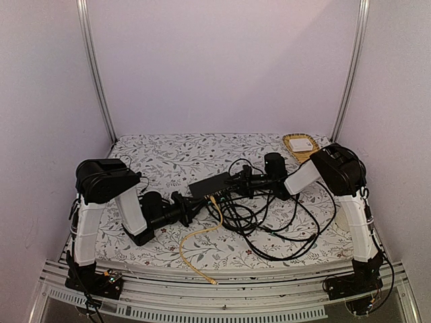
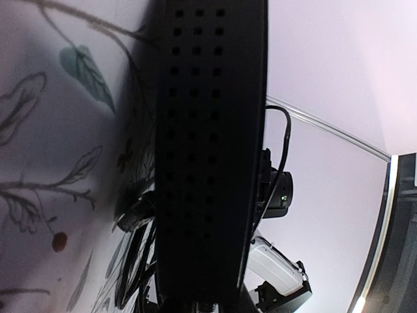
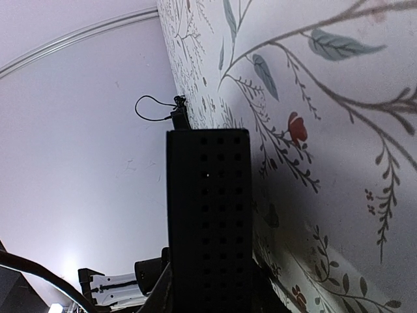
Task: Pull the plug from the switch port
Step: Pull the connector from the switch port.
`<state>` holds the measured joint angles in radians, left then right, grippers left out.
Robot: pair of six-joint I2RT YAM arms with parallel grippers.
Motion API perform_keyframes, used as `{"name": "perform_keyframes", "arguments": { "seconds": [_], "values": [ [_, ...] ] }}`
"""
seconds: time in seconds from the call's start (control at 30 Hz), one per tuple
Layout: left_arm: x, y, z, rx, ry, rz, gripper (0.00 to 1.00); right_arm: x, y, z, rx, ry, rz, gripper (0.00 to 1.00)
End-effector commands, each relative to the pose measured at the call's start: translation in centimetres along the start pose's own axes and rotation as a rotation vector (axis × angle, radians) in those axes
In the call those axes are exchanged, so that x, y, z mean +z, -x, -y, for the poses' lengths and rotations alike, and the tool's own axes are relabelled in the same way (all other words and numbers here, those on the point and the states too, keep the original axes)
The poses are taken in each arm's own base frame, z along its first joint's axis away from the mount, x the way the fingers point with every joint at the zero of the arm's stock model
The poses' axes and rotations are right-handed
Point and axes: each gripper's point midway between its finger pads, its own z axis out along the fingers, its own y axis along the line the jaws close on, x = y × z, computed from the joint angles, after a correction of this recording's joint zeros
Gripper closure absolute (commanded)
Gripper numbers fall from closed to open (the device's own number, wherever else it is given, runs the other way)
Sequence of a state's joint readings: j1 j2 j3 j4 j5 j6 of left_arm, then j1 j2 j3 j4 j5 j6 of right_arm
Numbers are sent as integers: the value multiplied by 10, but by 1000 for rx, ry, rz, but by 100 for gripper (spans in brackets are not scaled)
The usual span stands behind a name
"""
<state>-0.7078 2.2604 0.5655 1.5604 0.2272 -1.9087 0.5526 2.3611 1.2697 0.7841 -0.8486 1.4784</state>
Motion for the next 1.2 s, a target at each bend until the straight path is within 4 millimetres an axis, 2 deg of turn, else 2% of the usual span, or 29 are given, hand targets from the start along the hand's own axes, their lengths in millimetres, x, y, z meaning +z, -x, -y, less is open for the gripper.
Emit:
{"name": "perform_keyframes", "arguments": {
  "seconds": [0.0, 0.27, 0.47, 0.67, 0.8, 0.83, 0.87, 1.17],
  "values": [
    [-6, 16, -51, 16, -12, 11, 99, -2, -35, -75, -163, 144, -113, 98],
    [-1, 12, -44, 49, -29, -18, 100, -1, -25, -76, -156, 153, -77, 98],
    [8, 3, -32, 91, -66, -68, 100, 3, -12, -71, -158, 149, -22, 98],
    [6, -4, -29, 105, -63, -101, 100, 6, 1, -68, -162, 159, 36, 98],
    [6, -11, -26, 125, -67, -130, 100, 6, 7, -74, -166, 178, 64, 98],
    [6, -12, -24, 127, -70, -137, 100, 10, 11, -57, -145, 158, 71, 98],
    [7, -14, -22, 130, -74, -143, 100, 11, 13, -56, -143, 157, 78, 98],
    [5, -22, -19, 134, -78, -165, 100, 15, 24, -56, -139, 168, 109, 98]
  ]
}}
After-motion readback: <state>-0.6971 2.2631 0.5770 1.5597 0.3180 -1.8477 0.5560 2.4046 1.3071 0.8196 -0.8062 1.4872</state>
